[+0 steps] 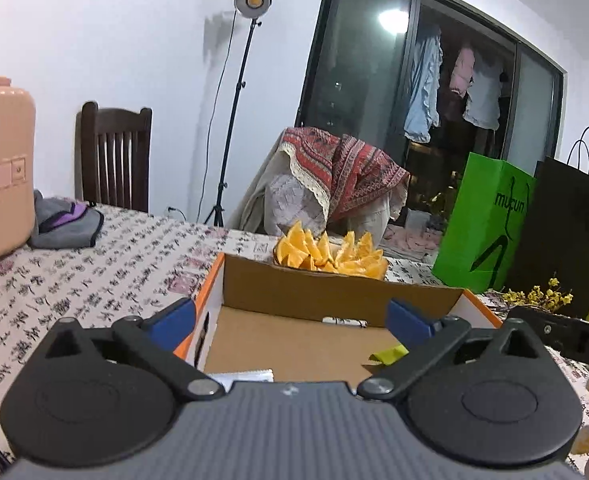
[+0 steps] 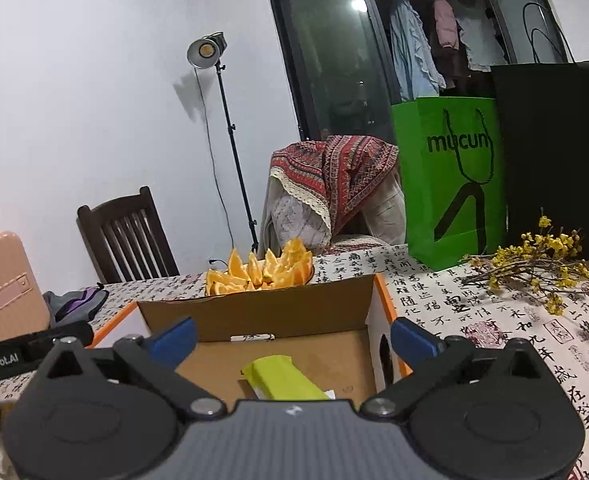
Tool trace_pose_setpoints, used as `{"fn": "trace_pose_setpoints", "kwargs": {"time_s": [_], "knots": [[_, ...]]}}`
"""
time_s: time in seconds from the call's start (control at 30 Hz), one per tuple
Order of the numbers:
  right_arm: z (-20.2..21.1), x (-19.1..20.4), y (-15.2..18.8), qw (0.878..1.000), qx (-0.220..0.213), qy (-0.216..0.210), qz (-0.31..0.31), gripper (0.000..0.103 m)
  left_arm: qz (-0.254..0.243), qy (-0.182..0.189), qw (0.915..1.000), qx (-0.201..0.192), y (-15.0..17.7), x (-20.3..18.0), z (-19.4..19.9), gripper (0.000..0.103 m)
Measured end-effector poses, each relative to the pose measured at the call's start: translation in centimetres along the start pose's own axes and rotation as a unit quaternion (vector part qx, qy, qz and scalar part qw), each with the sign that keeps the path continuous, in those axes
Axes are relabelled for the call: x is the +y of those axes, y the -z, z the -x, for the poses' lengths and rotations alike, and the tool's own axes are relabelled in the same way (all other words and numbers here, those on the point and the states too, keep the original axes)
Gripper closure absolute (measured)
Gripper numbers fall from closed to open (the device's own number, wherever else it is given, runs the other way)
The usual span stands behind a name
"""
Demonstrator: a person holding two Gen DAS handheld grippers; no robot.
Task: Organize snacks
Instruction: 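Carry both packets over the cardboard box and open both grippers, then move both grippers back to the snack pile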
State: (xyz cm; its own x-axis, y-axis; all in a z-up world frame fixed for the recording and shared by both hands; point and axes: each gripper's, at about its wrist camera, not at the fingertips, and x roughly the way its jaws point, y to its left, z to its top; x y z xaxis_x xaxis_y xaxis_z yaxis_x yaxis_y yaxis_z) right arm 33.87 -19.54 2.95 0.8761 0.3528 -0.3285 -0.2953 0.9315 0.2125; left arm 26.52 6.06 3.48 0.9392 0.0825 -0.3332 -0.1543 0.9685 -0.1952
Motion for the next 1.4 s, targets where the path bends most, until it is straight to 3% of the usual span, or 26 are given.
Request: {"fn": "trace_pose_setpoints", "kwargs": {"time_s": [0.3, 0.73, 1.4], "knots": [[0.6, -0.1, -0.4, 1.0, -0.005, 0.003, 0.0, 0.0, 0.002, -0.004, 1.0, 0.003, -0.3, -0.1, 0.4, 0.0], [5.2, 1.3, -1.9, 1.0, -0.019, 0.006, 0.022, 0.0, -0.012, -0.012, 0.9997, -0.017, -2.1, -0.6, 5.4, 0.0], [13.3, 1.8, 3.1, 0.999, 0.014, 0.008, 0.045, 0.0, -0.017, -0.028, 0.9994, -0.009, 1.5, 3.3, 14.2, 0.0]]}}
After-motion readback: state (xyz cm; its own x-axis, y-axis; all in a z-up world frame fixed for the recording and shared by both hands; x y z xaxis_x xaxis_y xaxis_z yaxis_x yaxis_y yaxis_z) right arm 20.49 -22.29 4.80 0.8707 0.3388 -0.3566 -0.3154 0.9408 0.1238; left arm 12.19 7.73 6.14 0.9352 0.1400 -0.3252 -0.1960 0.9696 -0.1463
